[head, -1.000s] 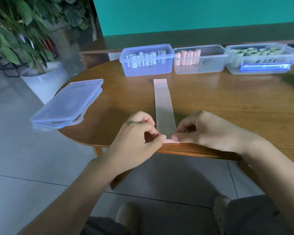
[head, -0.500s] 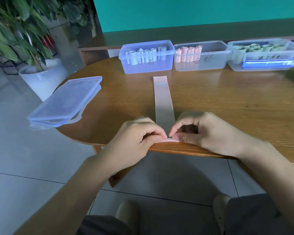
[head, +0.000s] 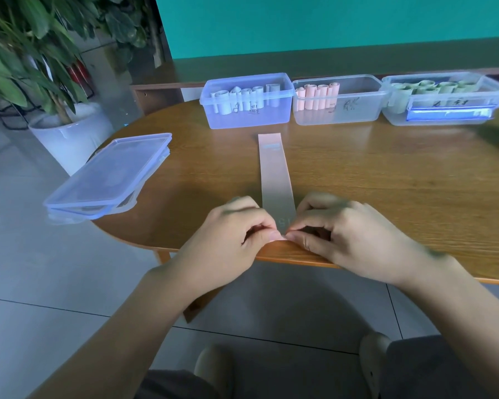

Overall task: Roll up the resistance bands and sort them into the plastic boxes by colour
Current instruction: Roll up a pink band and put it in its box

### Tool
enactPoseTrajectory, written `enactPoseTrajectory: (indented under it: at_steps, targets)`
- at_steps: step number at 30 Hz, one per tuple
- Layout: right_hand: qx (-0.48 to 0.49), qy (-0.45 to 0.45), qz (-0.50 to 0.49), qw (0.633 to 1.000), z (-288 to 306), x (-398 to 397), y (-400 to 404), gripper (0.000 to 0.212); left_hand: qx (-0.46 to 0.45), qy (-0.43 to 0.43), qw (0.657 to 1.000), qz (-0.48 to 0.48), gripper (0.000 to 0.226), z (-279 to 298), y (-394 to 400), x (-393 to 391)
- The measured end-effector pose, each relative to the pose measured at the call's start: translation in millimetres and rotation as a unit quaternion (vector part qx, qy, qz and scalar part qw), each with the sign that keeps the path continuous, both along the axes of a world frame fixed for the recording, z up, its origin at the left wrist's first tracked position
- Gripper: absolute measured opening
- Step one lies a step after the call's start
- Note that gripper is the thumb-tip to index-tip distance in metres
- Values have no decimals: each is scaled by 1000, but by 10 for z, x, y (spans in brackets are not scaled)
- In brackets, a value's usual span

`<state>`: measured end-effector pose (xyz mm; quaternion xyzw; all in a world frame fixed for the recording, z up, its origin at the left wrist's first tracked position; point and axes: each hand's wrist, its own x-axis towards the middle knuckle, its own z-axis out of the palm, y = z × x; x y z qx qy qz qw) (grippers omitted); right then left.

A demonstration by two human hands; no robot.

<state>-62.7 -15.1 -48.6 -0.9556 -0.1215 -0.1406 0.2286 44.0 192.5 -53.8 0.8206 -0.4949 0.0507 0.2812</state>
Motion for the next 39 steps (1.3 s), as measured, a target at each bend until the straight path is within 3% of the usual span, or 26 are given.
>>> enactPoseTrajectory:
  at_steps: [6,14,19,25,33,39]
  targets:
    - [7,-2,-7,1000,-19,38,20,26,-42,13,999,-15,2,-14,-29,-32]
    - [88,57,-72,992,-36,115,8,11,-26,-51,998,-7,20,-105,-8,-59]
    - [89,16,-67,994,-66,119,17,9,-39,-66,997,-2,25,-119,30,-64]
    - [24,-14,-8,1000,-83,21,-33,18,-18,-96,995,16,21,-128,21,-90]
    - [10,-38,-33,999,-120,46,-4,24,-72,-91,993,27,17,-141,11,-90]
    - [-19,-54,-58,997,-153,108,28,37,-43,-102,993,31,20,-128,3,-105]
